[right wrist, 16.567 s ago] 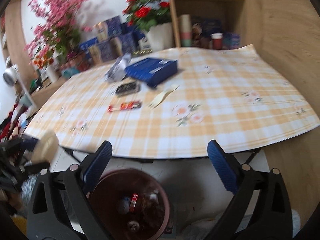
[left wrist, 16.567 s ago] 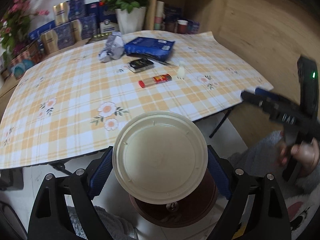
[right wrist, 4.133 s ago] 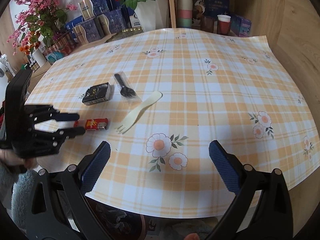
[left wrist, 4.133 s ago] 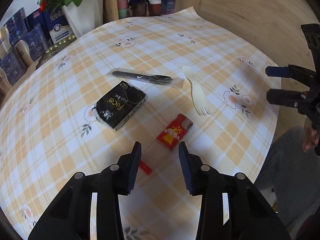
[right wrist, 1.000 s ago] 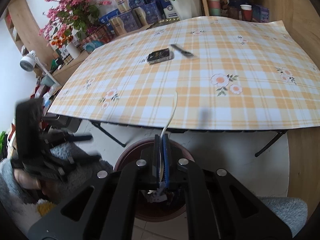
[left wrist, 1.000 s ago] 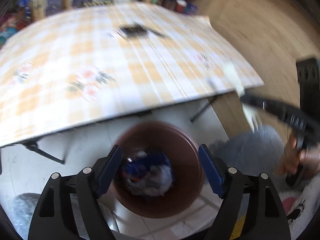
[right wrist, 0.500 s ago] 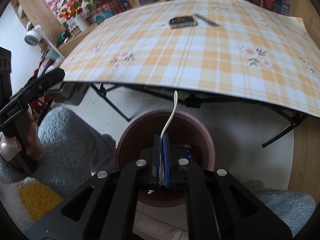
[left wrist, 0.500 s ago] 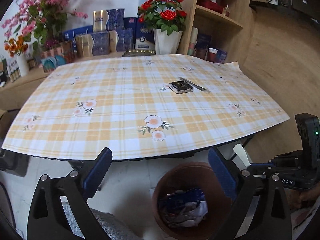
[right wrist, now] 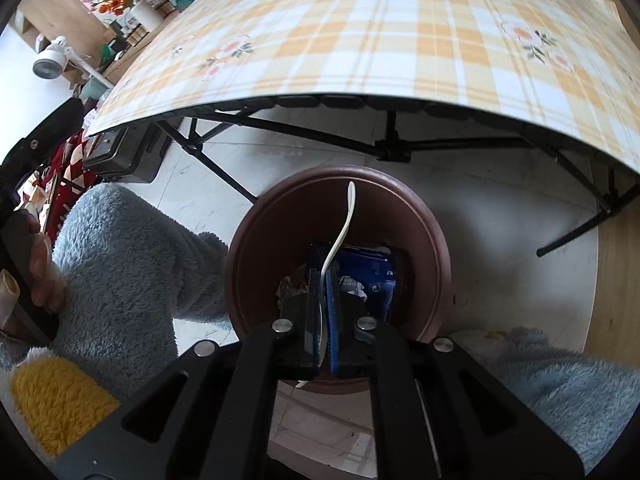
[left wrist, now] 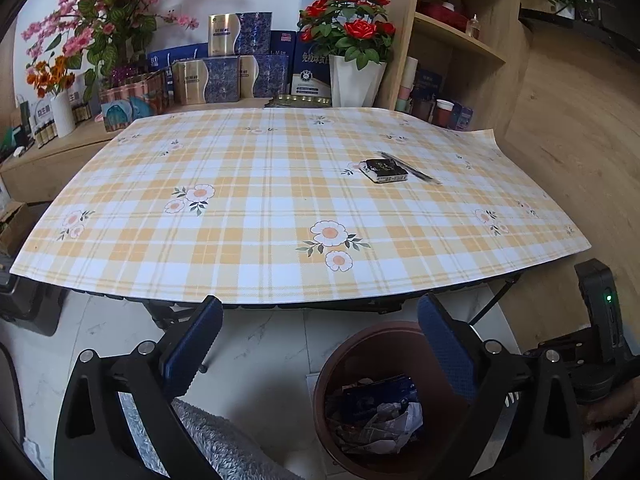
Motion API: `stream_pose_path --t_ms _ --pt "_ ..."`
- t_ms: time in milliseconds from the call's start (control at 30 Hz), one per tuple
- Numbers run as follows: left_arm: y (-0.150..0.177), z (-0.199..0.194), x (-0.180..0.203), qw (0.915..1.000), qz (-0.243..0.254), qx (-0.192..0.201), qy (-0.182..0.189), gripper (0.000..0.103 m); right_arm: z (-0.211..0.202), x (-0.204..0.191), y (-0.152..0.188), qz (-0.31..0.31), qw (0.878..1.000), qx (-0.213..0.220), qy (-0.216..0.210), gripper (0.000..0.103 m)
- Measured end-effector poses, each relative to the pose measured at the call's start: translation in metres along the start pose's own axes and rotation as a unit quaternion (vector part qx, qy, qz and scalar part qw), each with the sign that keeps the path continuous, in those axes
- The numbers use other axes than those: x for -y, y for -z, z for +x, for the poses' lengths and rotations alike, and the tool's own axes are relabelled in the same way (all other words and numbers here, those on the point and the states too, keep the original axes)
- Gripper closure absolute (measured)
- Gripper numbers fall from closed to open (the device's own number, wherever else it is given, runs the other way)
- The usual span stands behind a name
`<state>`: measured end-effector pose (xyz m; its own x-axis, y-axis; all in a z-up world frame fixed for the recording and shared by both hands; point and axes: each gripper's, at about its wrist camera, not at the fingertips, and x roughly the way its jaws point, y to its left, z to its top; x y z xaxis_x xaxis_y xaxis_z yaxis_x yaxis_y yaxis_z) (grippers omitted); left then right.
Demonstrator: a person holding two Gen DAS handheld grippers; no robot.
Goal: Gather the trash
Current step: 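Carry the beige spoon over the bin with the right tool, then open the right tool to drop the beige spoon into the bin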
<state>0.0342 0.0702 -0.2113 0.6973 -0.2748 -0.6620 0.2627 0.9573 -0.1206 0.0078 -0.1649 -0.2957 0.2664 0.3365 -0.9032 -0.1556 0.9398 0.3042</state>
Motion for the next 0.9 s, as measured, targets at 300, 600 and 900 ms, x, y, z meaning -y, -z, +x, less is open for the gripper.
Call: stream_pose_path --t_ms 300,600,900 --pt "0.0 0.001 -0.001 1.0 -0.005 -0.004 0.0 0.007 0.009 0.003 -0.001 0.008 1.0 -0.02 0.006 0.093" --pt "0.0 0.002 -0.002 1.0 -0.006 -0.005 0.0 0.007 0.001 0.007 -0.002 0.015 1.0 -0.006 0.001 0.023" --pt "0.002 0.005 -0.004 0.9999 -0.011 -0.008 -0.001 0.007 -0.024 0.016 -0.011 0.03 0.998 0.046 0.036 0.006"
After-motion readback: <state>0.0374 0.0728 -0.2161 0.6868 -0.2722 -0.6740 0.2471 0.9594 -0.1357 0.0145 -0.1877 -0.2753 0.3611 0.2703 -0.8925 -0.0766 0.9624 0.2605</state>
